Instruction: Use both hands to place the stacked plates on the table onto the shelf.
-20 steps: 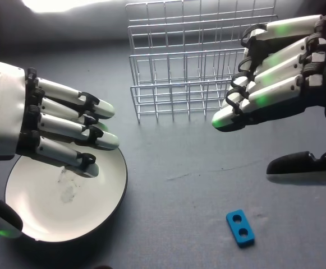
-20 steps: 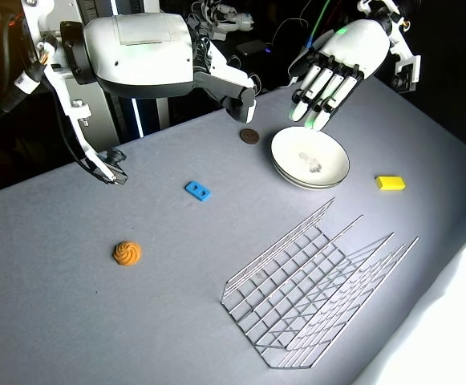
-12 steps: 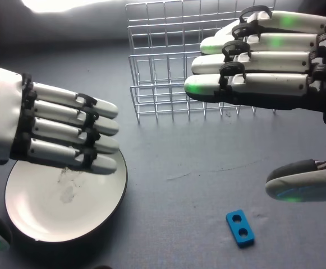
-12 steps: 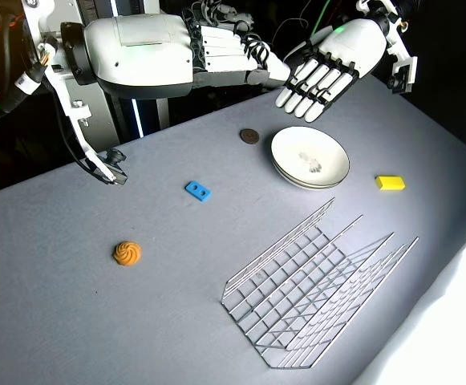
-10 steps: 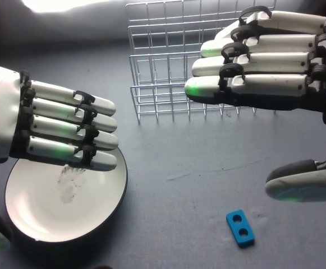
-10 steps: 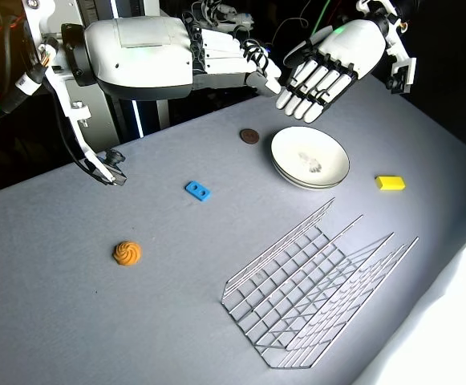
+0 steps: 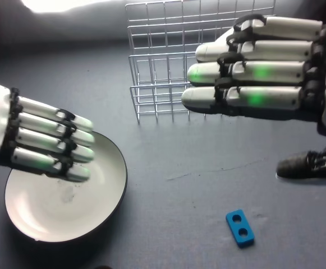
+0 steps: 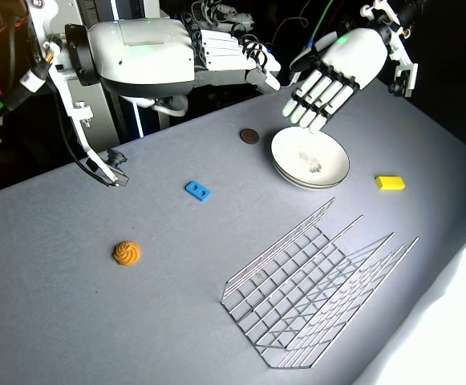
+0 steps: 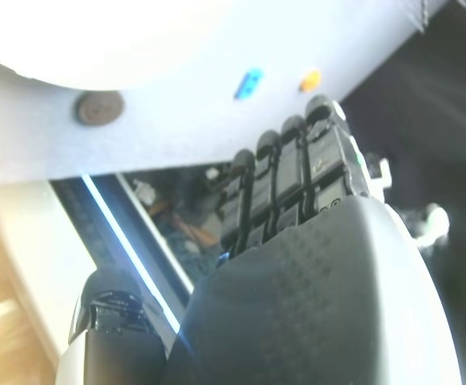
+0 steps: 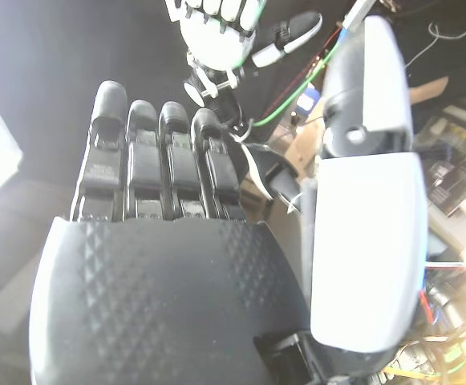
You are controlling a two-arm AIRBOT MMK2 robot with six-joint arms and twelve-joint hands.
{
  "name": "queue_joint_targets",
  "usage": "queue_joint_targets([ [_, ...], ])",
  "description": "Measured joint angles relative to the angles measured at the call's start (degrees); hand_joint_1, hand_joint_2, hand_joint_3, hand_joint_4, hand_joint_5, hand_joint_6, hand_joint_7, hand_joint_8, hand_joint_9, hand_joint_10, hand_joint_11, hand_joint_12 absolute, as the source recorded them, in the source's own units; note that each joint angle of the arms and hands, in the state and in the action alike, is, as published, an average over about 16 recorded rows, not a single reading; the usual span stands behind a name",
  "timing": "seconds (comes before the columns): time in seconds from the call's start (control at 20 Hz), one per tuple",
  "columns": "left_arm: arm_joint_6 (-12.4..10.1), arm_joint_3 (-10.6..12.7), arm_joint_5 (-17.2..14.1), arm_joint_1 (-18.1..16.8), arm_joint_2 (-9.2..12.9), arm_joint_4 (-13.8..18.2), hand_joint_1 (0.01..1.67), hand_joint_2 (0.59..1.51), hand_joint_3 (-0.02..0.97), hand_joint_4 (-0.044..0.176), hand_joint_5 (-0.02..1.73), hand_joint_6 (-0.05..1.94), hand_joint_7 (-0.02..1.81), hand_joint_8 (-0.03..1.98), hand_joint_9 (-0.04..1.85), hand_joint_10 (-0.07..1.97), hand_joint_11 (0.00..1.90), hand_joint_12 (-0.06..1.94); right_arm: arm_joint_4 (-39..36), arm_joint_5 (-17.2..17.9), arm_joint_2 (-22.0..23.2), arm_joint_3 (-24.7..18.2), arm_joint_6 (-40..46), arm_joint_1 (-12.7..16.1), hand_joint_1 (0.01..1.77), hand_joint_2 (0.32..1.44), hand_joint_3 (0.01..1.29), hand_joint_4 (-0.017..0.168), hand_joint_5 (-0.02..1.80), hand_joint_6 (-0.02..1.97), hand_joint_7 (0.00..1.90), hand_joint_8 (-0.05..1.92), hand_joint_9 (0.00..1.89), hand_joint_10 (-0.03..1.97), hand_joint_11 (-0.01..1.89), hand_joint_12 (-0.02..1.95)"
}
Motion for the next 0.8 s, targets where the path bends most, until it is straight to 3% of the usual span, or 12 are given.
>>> queue_joint_targets([
  [0.3,0.2,4.7,-0.3,5.2,-2.4,-0.5,0.02,1.070,0.018,0.000,0.08,0.01,0.05,0.00,0.02,0.01,0.02,0.01,2.1,-0.7,-0.3,-0.9,-6.2,-1.0,1.19,0.91,0.02,0.006,0.19,0.02,0.16,0.01,0.14,0.01,0.01,0.63],
  [0.8,2.2,9.6,0.7,14.1,-5.2,-3.4,0.02,1.060,0.019,-0.002,0.03,0.01,0.03,0.00,0.02,0.01,0.02,0.01,3.9,-3.3,-0.9,-1.5,-10.3,-1.9,1.28,0.91,0.02,0.006,0.21,0.02,0.19,0.01,0.17,0.01,0.01,0.67],
])
